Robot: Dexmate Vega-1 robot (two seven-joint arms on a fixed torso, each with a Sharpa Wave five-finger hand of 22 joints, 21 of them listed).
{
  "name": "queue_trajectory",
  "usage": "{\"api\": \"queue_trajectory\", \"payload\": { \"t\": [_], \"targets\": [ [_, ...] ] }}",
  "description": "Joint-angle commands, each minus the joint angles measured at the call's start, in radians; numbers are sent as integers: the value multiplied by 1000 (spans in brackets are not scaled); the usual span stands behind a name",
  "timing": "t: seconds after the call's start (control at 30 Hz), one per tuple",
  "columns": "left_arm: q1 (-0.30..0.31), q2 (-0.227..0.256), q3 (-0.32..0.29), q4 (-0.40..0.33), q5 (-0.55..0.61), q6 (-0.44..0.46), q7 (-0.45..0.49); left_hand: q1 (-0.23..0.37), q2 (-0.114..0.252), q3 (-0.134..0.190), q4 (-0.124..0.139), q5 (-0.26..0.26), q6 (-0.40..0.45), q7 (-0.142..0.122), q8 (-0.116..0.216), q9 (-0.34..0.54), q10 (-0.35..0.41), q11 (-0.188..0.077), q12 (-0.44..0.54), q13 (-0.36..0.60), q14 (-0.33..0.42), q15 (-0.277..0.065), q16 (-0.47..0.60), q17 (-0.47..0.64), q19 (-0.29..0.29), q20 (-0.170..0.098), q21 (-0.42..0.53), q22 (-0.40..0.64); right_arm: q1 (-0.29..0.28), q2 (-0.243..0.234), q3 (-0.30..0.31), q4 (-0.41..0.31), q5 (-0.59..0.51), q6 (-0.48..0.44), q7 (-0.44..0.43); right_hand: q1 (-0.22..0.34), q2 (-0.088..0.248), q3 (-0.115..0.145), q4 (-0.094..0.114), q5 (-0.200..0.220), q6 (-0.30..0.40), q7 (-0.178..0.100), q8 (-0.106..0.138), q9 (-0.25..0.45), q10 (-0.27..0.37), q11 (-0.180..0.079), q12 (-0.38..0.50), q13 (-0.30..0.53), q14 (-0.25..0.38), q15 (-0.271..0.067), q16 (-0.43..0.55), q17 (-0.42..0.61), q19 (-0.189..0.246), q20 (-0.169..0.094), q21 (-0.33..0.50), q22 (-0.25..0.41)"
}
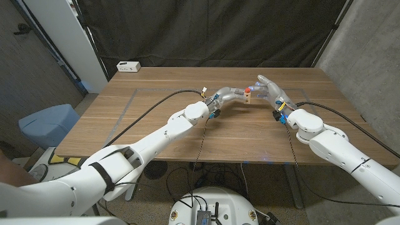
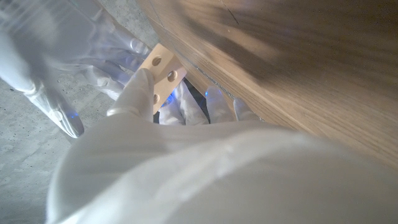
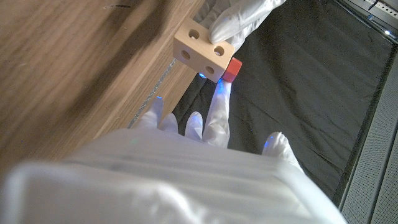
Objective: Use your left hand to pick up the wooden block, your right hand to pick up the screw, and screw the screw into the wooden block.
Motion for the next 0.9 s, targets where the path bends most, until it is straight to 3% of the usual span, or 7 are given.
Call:
{"api": "queue_trajectory", "payload": {
  "t": [0.03,0.9],
  "targets": [
    [-3,-2,1,7,-1,-2,-3,-13,28,58,58,8,87,65,14,5,3,-6,7,2,5,2,-1,0,10,1,0,6,-8,-6,6,-18,-4,-13,-15,10,8,7,0,5,21,1,8,3,14,-1,7,2,10,-1,4,-1,13,3,5,4],
    [-24,-24,4,61,-7,-22,-16,-12,29,57,59,8,86,67,13,5,2,-6,7,2,6,2,-1,0,10,1,0,5,-23,-15,11,-46,-1,-33,-24,16,12,12,-2,6,75,11,15,2,48,1,7,2,33,-7,6,-2,32,-5,6,3]
  ]
}}
